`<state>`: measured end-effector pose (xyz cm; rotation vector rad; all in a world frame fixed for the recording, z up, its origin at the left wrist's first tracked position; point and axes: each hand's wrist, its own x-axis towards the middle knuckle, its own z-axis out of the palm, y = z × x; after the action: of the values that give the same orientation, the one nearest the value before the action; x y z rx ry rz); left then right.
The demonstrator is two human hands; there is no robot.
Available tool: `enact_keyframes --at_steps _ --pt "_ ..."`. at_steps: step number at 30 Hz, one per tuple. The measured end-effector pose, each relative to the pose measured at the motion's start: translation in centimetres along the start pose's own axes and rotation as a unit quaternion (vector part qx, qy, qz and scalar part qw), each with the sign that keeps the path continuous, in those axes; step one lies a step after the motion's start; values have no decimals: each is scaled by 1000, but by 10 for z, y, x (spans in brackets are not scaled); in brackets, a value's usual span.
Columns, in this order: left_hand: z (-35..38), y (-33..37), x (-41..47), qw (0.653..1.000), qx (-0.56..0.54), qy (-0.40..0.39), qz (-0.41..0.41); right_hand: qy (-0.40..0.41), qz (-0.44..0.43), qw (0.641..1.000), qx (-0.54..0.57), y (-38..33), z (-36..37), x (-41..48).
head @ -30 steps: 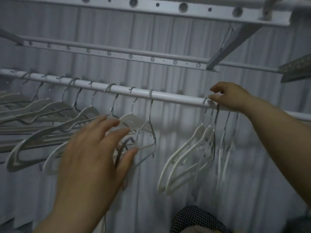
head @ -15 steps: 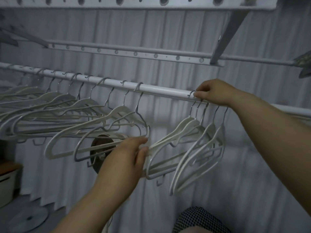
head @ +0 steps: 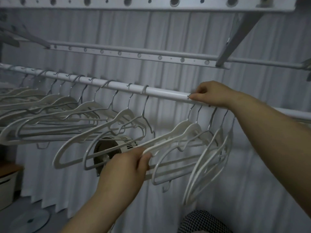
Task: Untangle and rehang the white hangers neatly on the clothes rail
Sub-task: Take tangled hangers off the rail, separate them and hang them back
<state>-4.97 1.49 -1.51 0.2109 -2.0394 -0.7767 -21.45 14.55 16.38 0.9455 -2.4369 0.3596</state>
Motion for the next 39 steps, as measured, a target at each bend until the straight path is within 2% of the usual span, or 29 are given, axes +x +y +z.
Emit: enact_keyframes --at_steps 2,5,7,9,12,17,19,23,27,31,37,39 --pt "-7 2 -1 999 18 19 30 -1 1 1000 -25 -9 1 4" --pt "-15 -6 4 988 57 81 117 -2 9 999 -46 -20 5 11" --pt "-18 -14 11 979 90 121 135 -5 7 999 -50 -26 8 16" --pt "-19 -19 14 979 123 97 132 -6 3 999 -42 -33 11 21" --pt "-18 -22 11 989 118 35 77 -7 -8 999 -32 -41 17 28" --pt "-17 -35 13 995 87 27 40 -3 -13 1000 -9 -50 27 38" --pt "-16 -44 16 993 106 19 56 -1 -15 1000 -3 -55 30 41" --pt "-18 -52 20 984 127 59 111 3 -16 1000 2 -63 36 46" --pt "-19 -55 20 994 65 43 77 7 -12 1000 -2 -66 35 45" --pt "-19 -53 20 993 84 31 72 11 -9 1000 -9 -65 34 44" --pt "-27 -53 21 977 153 53 140 56 6 998 8 -54 18 31" --pt "-34 -41 22 973 134 67 174 80 15 997 -7 -42 5 23"
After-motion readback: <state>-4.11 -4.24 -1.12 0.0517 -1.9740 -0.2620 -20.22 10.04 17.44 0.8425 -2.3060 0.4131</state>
